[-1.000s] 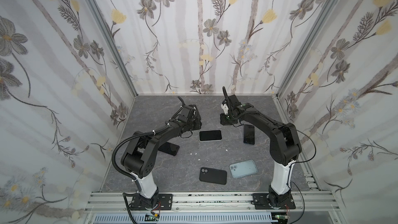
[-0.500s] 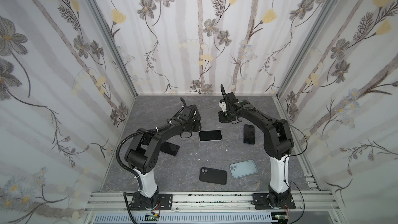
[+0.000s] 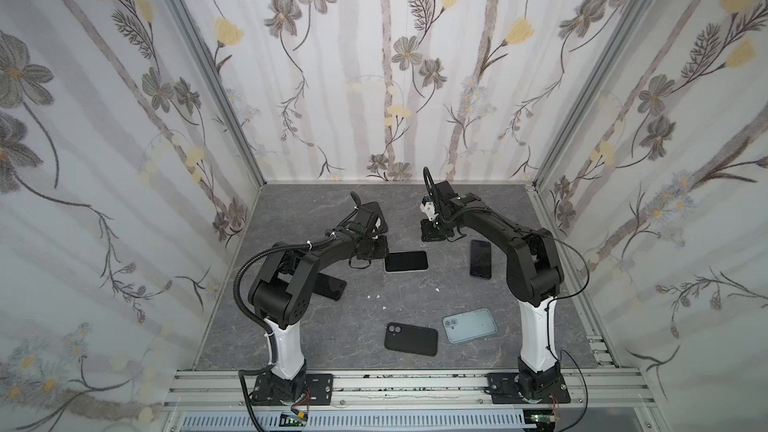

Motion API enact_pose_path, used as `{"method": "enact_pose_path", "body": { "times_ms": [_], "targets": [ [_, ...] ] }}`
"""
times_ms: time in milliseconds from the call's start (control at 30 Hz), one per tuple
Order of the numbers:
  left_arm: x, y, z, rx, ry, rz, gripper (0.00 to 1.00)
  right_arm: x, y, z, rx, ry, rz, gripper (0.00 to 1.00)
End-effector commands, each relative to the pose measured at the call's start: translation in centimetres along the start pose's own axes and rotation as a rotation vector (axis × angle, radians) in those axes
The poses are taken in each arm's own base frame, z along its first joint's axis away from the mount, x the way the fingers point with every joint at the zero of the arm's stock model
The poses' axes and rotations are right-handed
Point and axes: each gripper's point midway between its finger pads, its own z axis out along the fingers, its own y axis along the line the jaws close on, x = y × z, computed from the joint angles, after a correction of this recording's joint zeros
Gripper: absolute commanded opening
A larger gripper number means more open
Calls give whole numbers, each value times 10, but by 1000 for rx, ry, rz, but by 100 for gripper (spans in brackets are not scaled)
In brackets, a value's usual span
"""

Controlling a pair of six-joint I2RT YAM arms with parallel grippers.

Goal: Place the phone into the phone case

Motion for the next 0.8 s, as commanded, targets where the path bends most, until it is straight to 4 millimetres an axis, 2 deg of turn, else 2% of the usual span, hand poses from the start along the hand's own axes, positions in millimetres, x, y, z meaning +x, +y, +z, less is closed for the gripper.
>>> {"method": "enact_pose_path", "body": {
  "times_ms": [0,333,767],
  "targets": [
    [-3,5,0,-34,-2,28,29,8,3,2,-16,36,-18,17],
    [1,4,5,-20,20,29,29,23,-9,19,14,90,-6,17],
    [2,4,10,-10,26,16,27,30,-15,29,33,123,-3,18]
  ]
}}
